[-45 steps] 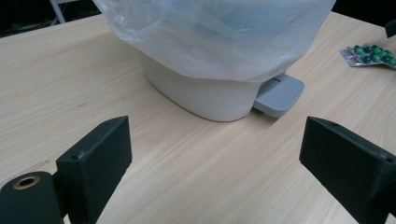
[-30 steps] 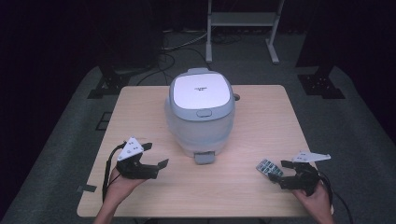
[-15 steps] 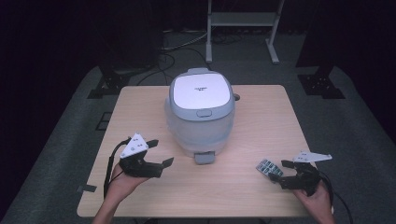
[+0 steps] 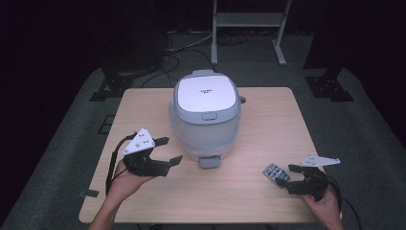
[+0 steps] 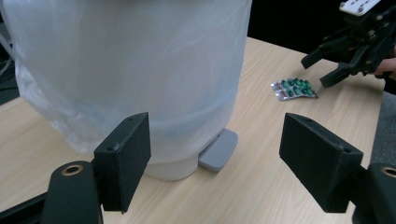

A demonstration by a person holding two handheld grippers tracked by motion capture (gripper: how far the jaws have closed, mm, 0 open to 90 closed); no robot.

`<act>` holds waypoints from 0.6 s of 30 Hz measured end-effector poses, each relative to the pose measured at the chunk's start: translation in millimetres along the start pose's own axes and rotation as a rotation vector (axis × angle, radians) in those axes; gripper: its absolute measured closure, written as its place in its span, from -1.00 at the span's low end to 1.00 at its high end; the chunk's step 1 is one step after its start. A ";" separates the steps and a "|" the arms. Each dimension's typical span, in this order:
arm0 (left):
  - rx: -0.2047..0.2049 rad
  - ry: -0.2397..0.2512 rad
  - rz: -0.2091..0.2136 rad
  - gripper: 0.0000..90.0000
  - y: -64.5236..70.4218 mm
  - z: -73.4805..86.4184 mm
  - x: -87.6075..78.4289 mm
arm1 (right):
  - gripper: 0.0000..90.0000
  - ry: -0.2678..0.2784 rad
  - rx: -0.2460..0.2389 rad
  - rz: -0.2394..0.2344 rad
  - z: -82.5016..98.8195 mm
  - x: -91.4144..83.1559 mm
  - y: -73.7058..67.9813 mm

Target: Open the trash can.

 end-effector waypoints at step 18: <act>0.059 0.018 0.052 0.05 -10.8 -44.9 -5.6 | -0.62 0.001 0.000 -0.004 -0.1 -0.7 0.5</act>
Point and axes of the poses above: each handheld gripper's, and its own axes: x roughly forward along the jaws, z roughly out of its underside, y roughly to its right, the point moved 2 cm from there along x, roughly forward along the jaws, and after that the axes turned 10 degrees about x, right-handed, at the moved point
